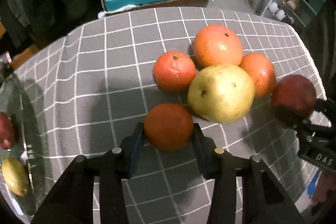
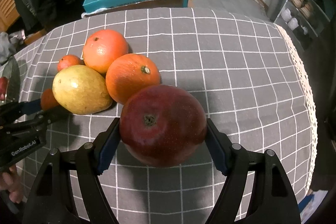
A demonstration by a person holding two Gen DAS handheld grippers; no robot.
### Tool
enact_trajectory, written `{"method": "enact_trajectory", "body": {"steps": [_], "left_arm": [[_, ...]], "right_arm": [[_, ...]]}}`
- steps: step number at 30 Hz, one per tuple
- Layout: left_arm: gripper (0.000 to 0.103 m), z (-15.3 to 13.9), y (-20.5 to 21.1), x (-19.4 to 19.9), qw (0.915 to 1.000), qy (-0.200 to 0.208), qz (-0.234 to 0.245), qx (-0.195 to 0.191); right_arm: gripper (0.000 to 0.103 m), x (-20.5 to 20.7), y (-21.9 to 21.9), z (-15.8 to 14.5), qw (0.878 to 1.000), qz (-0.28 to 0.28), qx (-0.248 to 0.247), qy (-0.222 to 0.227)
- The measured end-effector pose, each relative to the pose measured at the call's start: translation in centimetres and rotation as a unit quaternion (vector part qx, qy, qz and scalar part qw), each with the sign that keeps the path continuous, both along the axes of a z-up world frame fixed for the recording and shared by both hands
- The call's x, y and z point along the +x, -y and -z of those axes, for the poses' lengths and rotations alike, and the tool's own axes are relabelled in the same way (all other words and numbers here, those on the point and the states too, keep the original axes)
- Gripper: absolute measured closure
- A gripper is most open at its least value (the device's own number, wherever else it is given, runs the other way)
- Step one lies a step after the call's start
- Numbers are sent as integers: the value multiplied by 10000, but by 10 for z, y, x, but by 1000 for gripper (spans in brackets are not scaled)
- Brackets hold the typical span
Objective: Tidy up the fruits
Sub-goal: 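Close the right tool on the large red apple while the left tool grasps the dark orange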
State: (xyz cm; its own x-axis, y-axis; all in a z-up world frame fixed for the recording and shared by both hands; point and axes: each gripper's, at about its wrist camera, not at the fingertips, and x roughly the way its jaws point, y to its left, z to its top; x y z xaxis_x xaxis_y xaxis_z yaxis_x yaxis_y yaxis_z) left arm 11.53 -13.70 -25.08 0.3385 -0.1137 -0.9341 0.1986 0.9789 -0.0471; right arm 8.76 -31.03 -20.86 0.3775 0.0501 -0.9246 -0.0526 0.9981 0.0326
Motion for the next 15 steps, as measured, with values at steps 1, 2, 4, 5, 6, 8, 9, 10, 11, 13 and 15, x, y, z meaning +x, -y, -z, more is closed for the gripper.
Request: {"method": "enact_trajectory", "body": {"steps": [1,2,4,5,6,8,9,10,11,13,15], "left_arm": [[58,0,-2,-1,10000,-15,-27,-29],[58,-1,-5,-2,9999,-55,-72,-84],[59,-2,-9,-3,9999,-51,-122,-101],[59,-5,-11,-4,9999,-23,-146,-84],[59,-5,-13,-5,9998,-5,-156,-84],[59,-11,-17,-7,9997,47,-207,-118],[59,-14,-19,-8,9996,76,-223,-129],[59,-16,-21,-9,9996,101,-234,-127],[59,-20,-22,-11,9995,144,-253,-123],[59,-27,-24,-13,9993,203,-271,-130],[59,-33,-25,-16,9992,277,-283,-113]], "right_arm": [[27,0,-1,-1,10000,-9,-6,17],[27,1,-2,-1,10000,-12,-4,29],[27,1,-3,-4,10000,-26,-5,67],[27,0,-4,-4,10000,-31,-12,80],[27,0,-4,-5,9999,-40,-25,99],[27,-1,-6,-9,9999,-59,-51,146],[27,-2,-7,-11,9998,-73,-71,181],[27,-2,-8,-13,9997,-86,-92,209],[27,-3,-9,-15,9996,-100,-111,237],[27,-5,-11,-20,9994,-119,-138,298],[27,-6,-12,-24,9992,-134,-144,349]]}}
